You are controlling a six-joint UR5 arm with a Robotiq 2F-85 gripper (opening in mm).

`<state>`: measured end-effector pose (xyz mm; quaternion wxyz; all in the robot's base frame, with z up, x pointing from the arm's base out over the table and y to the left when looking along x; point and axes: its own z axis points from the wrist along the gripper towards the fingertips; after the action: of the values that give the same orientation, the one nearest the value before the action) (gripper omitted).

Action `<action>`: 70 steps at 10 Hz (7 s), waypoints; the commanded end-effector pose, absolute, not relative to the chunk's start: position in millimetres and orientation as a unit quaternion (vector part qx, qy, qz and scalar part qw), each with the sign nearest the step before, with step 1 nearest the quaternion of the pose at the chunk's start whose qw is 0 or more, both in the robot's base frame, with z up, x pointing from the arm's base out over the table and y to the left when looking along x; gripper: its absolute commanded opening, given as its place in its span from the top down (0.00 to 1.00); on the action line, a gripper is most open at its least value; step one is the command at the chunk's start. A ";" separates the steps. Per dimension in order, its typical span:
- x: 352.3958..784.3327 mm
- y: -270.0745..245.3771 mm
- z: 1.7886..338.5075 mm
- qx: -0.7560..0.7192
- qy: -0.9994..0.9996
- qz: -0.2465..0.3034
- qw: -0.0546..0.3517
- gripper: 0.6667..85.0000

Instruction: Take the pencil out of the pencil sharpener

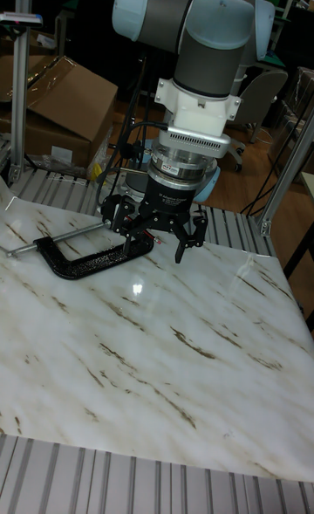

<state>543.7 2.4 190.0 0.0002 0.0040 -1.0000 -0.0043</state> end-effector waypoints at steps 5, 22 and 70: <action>579.0 14.0 191.8 0.009 -0.997 -0.020 -0.067 1.00; 566.1 18.7 176.8 0.038 -0.994 -0.053 -0.087 1.00; 346.5 5.6 126.8 0.238 -0.969 -0.065 -0.024 0.60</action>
<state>350.7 -3.9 124.3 -0.0277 0.2446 -0.9682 -0.0445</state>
